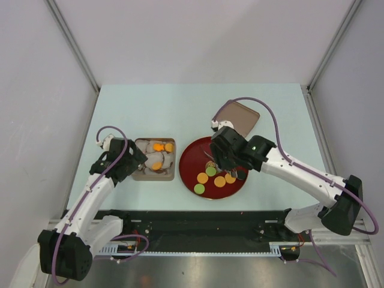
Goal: Pack the cookies
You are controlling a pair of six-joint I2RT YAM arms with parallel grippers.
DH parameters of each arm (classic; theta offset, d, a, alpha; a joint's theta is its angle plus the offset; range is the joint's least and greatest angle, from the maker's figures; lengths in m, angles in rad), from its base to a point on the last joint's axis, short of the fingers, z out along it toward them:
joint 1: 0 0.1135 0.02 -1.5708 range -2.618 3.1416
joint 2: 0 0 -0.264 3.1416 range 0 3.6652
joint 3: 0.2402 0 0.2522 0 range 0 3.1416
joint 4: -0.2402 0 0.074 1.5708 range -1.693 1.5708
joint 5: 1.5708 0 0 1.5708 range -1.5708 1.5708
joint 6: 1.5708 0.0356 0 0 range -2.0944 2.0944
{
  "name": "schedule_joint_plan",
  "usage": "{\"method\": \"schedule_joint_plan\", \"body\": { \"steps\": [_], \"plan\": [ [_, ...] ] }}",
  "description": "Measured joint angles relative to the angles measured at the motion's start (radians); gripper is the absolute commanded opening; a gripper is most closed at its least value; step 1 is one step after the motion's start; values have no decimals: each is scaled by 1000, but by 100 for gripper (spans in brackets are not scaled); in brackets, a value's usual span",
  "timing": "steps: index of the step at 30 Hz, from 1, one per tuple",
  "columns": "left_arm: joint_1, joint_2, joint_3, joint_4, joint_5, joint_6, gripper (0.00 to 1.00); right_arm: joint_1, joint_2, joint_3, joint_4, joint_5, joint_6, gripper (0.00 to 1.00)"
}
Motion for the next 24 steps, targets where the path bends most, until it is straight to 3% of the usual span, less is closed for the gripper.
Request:
{"method": "schedule_joint_plan", "body": {
  "steps": [24],
  "plan": [
    [0, 0, -3, 3, 10, 0, 100, 282, -37, -96, -63, 1, 183, 53]
  ]
}}
